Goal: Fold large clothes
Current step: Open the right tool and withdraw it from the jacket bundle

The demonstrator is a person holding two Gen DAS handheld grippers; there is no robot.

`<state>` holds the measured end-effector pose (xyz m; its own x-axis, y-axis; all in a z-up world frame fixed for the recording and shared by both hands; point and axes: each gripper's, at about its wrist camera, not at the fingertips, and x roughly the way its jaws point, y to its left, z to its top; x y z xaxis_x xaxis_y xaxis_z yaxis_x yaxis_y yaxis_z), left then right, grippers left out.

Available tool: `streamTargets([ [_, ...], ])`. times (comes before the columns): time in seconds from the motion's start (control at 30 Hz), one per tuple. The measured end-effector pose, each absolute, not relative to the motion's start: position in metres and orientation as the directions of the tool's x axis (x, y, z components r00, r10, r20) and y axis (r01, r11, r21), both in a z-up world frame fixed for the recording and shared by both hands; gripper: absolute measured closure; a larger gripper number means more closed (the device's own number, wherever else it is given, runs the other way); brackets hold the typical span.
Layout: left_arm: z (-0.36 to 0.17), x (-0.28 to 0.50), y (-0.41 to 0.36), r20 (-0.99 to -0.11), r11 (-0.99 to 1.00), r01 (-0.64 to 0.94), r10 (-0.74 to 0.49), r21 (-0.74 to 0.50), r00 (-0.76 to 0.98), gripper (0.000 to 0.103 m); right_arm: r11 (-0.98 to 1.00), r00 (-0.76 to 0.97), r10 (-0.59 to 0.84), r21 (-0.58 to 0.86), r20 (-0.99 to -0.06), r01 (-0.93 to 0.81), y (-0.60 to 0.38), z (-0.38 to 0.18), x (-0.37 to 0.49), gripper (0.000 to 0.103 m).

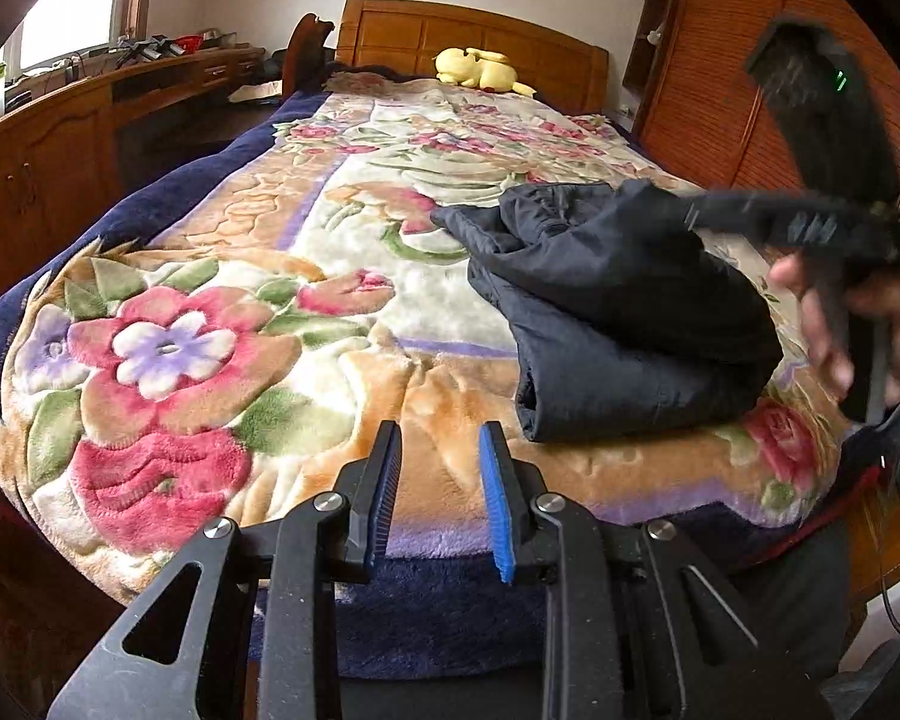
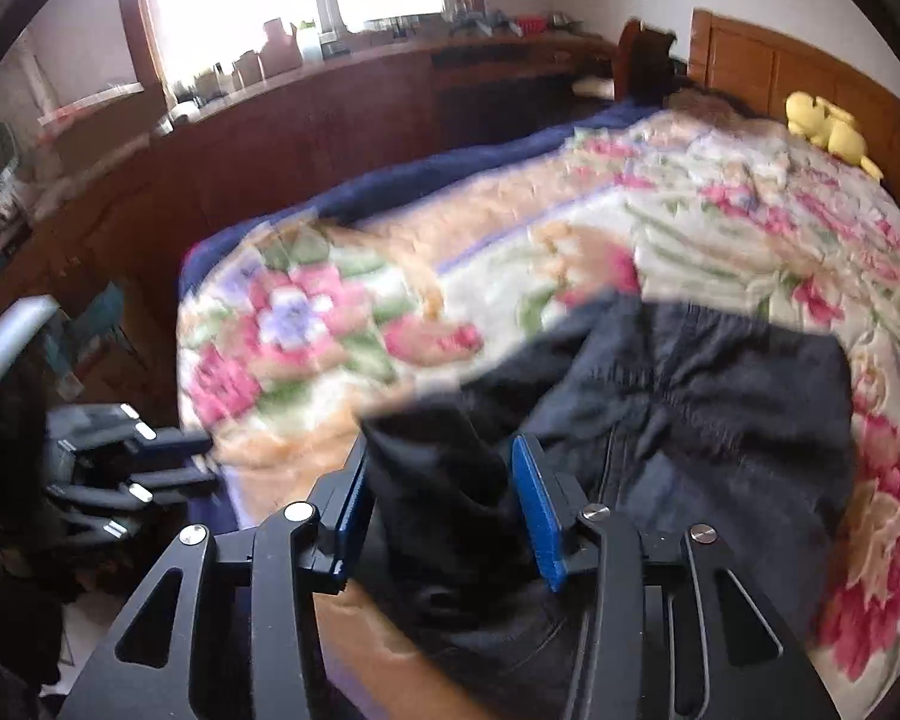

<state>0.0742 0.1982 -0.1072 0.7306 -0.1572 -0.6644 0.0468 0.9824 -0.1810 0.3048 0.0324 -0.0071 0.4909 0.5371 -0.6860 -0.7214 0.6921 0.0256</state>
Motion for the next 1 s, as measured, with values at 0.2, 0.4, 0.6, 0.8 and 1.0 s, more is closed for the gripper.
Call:
streamTargets([
  [0.2, -0.098, 0.074, 0.187, -0.649, 0.982, 0.081, -0.175, -0.172, 0.74, 0.076, 0.727, 0.606, 0.543, -0.035, -0.581, -0.685, -0.006, 0.033, 0.291, 0.052],
  [0.4, -0.093, 0.071, 0.185, -0.643, 0.982, 0.087, -0.175, -0.166, 0.745, 0.076, 0.778, 0.617, 0.469, -0.036, -0.632, -0.628, -0.035, -0.002, 0.291, 0.053],
  [0.6, -0.094, 0.07, 0.188, -0.651, 0.984, 0.076, -0.162, -0.158, 0.742, 0.076, 0.722, 0.49, 0.494, 0.026, -0.718, -0.691, 0.003, -0.064, 0.291, 0.053],
  [0.8, -0.098, 0.068, 0.194, -0.651, 0.984, 0.068, -0.162, -0.167, 0.741, 0.076, 0.708, 0.473, 0.423, -0.044, -0.773, -0.705, 0.037, -0.107, 0.315, 0.053],
  [1.0, -0.105, 0.069, 0.194, -0.651, 0.98, 0.071, -0.176, -0.184, 0.738, 0.076, 0.674, 0.4, 0.547, 0.103, -0.735, -0.731, 0.011, -0.076, 0.316, 0.053],
])
